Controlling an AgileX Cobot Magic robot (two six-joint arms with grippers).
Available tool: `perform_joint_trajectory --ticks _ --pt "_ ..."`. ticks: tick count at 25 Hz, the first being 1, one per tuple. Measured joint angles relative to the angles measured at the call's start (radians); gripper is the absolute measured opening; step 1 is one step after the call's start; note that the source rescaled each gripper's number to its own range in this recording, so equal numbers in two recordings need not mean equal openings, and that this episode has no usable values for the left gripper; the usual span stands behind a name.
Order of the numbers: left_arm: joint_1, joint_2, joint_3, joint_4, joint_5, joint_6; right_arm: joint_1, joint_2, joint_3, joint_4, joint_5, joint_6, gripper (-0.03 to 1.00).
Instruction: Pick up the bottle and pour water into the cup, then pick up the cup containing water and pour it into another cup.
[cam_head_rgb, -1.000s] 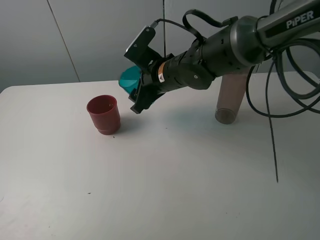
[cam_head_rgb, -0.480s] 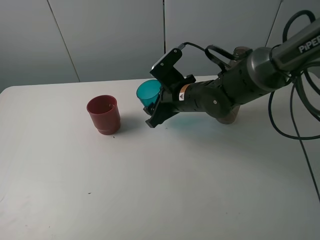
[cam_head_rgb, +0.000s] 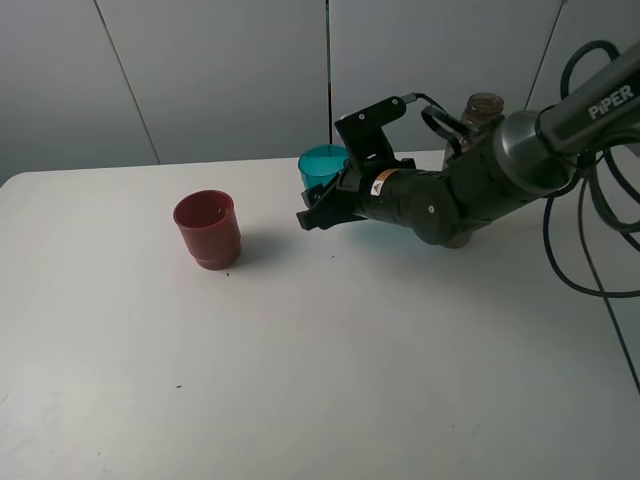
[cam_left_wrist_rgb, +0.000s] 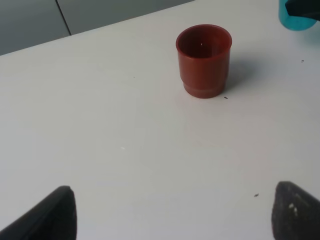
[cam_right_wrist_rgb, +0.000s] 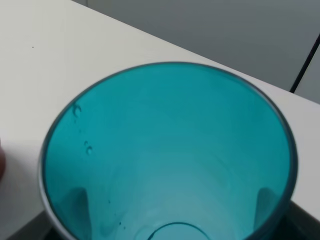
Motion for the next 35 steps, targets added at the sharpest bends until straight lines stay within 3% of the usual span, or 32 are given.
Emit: perform_joint_trajectory --ticks 11,19,20,23,24,29,35 --pt "0.000 0.000 0.000 0.000 0.000 0.000 0.000 0.055 0.047 -0.002 -0.063 -0.003 0.15" --pt "0.000 0.000 0.000 0.000 0.000 0.000 0.000 0.055 0.047 -0.006 -0.065 0.074 0.15" --pt "0.000 0.000 0.000 0.000 0.000 0.000 0.000 0.055 0.047 -0.006 -0.065 0.076 0.25" --pt "0.000 0.000 0.000 0.000 0.000 0.000 0.000 0.044 0.048 -0.015 -0.067 0.078 0.85" --pt "0.000 0.000 0.000 0.000 0.000 0.000 0.000 0.033 0.048 -0.020 -0.067 0.075 0.93" --pt "0.000 0.000 0.000 0.000 0.000 0.000 0.000 -0.046 0.048 -0.029 -0.061 0.071 0.99" --pt "0.000 0.000 0.000 0.000 0.000 0.000 0.000 -0.176 0.048 -0.064 0.038 0.071 0.99"
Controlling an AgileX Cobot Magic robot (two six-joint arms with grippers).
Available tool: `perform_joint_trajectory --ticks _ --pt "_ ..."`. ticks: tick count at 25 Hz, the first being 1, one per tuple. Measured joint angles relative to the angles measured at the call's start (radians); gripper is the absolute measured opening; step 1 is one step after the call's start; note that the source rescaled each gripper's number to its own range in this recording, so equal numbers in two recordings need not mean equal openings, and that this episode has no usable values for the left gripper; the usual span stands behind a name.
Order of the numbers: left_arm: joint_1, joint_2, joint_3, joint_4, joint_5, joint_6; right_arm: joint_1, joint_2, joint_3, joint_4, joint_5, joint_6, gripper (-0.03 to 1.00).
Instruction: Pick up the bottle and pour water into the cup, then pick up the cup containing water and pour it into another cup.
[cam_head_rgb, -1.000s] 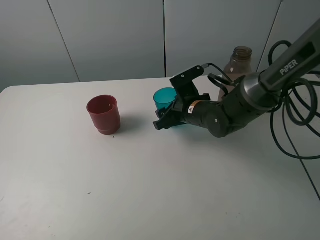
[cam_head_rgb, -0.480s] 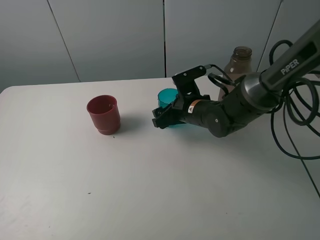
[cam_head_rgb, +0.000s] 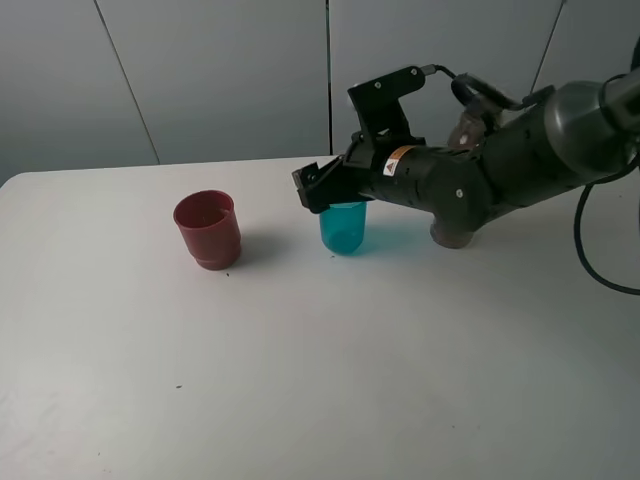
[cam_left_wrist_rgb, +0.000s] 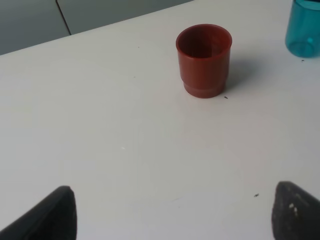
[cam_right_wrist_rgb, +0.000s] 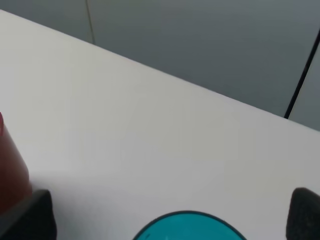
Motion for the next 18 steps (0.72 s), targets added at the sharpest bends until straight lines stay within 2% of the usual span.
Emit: perform_joint_trajectory --ticks 2,4,10,13,15,18 --pt "0.000 0.000 0.000 0.000 0.000 0.000 0.000 -0.053 0.000 -0.020 0.056 0.005 0.99" --pt "0.000 0.000 0.000 0.000 0.000 0.000 0.000 -0.111 0.000 -0.008 0.152 0.015 0.99" --pt "0.000 0.000 0.000 0.000 0.000 0.000 -0.090 -0.322 0.000 0.181 0.596 -0.018 0.99" --pt "0.000 0.000 0.000 0.000 0.000 0.000 -0.174 -0.425 0.001 0.220 0.804 -0.014 0.99" --pt "0.000 0.000 0.000 0.000 0.000 0.000 -0.260 -0.485 0.001 0.222 0.941 -0.005 0.99" --pt "0.000 0.000 0.000 0.000 0.000 0.000 -0.404 -0.564 0.001 0.211 1.095 0.003 0.99"
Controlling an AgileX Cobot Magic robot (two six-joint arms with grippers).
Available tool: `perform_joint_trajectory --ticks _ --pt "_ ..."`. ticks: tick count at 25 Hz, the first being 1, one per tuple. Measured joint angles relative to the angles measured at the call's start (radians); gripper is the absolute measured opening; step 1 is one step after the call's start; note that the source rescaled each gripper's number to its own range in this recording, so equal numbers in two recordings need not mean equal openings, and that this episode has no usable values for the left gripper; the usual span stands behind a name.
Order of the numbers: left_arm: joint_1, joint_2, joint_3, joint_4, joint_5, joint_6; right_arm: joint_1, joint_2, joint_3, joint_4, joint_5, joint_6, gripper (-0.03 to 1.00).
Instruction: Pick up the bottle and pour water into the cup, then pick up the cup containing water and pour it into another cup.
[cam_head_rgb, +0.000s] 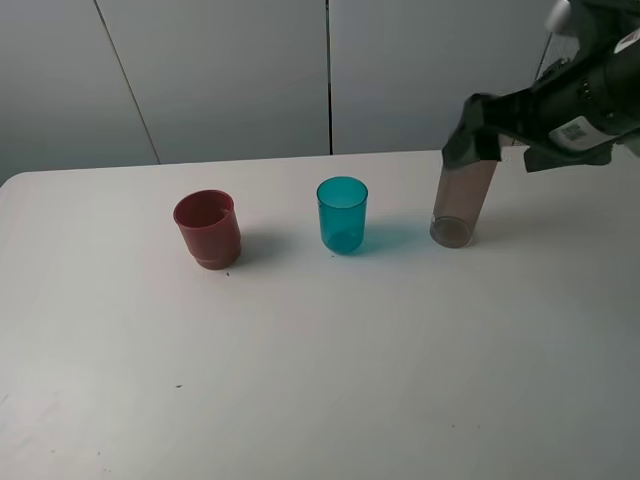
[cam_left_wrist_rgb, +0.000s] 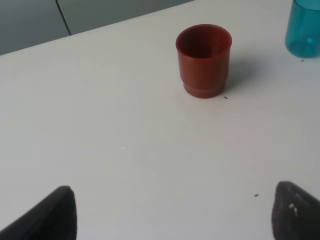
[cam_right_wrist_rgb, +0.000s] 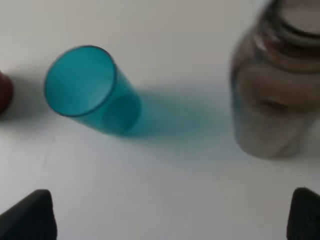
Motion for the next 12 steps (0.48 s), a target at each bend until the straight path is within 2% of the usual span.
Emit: perform_joint_trajectory --ticks 4,7,12 --pt "0.000 0.000 0.000 0.000 0.000 0.000 -0.171 -0.122 0.000 -0.041 0.143 0.004 0.99" --pt "0.000 0.000 0.000 0.000 0.000 0.000 -0.257 -0.241 0.000 -0.078 0.212 0.006 0.99" --pt "0.000 0.000 0.000 0.000 0.000 0.000 -0.332 -0.496 0.020 -0.124 0.241 0.023 0.99"
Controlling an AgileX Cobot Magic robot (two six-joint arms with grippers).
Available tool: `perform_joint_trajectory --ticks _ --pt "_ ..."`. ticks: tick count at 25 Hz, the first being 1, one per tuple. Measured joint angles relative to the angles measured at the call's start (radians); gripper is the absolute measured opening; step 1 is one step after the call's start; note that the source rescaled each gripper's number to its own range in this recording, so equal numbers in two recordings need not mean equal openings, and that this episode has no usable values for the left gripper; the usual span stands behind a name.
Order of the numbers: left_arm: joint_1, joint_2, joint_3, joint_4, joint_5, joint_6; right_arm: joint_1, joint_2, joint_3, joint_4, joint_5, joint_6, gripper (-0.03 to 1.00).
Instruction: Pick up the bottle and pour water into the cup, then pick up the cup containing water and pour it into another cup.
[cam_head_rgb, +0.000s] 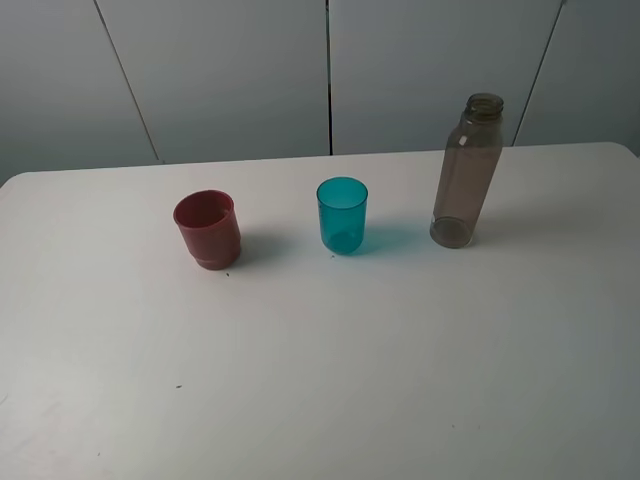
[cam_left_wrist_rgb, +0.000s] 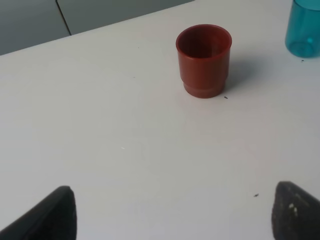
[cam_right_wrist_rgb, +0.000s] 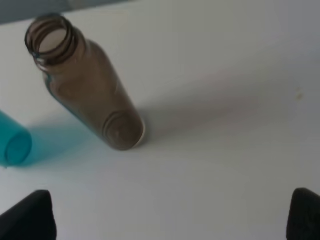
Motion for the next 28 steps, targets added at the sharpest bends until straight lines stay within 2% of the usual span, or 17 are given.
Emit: perform_joint_trajectory --ticks 7,11,16,19,28 --pt "0.000 0.000 0.000 0.000 0.000 0.000 -0.002 -0.372 0.087 -0.042 0.143 -0.015 0.99" --pt "0.000 0.000 0.000 0.000 0.000 0.000 -0.002 -0.552 0.179 -0.081 0.170 -0.018 1.00" --pt "0.000 0.000 0.000 0.000 0.000 0.000 -0.002 -0.790 0.305 -0.081 0.184 -0.026 1.00" --pt "0.000 0.000 0.000 0.000 0.001 0.000 -0.002 -0.820 0.331 -0.082 0.230 -0.026 1.00" --pt "0.000 0.000 0.000 0.000 0.001 0.002 -0.002 -0.825 0.341 -0.078 0.228 -0.022 1.00"
